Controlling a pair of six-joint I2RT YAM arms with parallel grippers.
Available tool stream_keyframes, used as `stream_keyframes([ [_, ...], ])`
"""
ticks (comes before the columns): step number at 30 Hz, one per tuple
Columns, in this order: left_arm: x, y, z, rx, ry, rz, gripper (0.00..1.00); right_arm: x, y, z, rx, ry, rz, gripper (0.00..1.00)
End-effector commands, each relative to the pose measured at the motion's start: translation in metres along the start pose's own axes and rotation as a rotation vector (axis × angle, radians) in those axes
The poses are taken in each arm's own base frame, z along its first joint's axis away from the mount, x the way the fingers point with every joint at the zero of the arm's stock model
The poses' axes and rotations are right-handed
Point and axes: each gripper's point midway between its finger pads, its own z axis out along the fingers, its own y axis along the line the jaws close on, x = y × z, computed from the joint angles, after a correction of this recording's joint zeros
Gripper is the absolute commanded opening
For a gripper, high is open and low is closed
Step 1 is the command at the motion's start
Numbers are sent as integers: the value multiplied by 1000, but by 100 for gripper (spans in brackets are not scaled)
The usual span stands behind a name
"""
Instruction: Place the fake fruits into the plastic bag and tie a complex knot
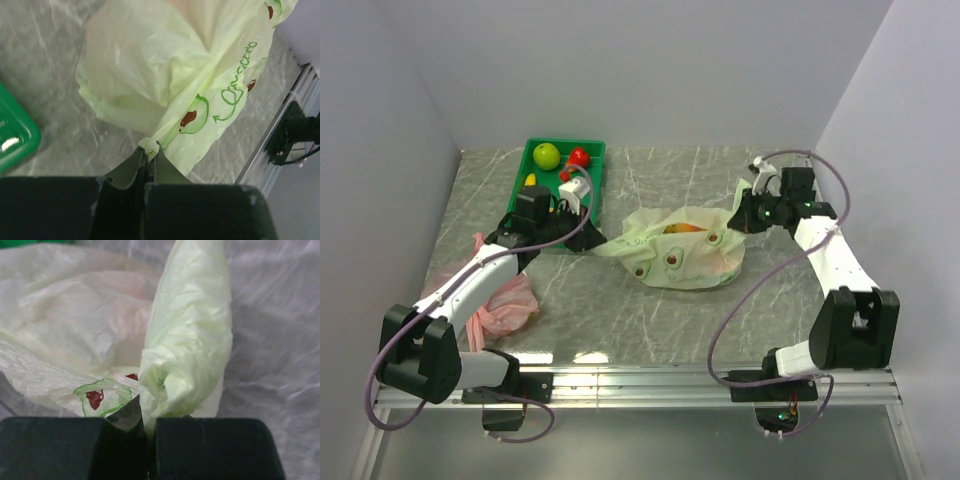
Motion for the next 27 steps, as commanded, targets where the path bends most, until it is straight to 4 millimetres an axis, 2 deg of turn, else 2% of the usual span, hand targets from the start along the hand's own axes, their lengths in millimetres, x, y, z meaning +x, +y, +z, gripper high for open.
stream_keyframes([
  [1,14,36,-7,-163,25,18,1,20,-59,8,254,52,105,0],
  [4,44,55,-1,-210,117,18,1,39,-74,28,276,112,166,0],
  [5,50,63,0,-242,133,19,1,50,-81,36,286,148,187,0],
  [9,71,84,5,-305,198,23,1,70,-95,57,302,213,231,0],
  [12,80,95,10,-336,232,15,1,80,-101,67,302,236,255,0],
  [19,97,115,21,-398,305,12,1,89,-108,78,317,263,269,0],
  [27,120,127,24,-454,381,-3,1,100,-113,84,355,311,258,0],
])
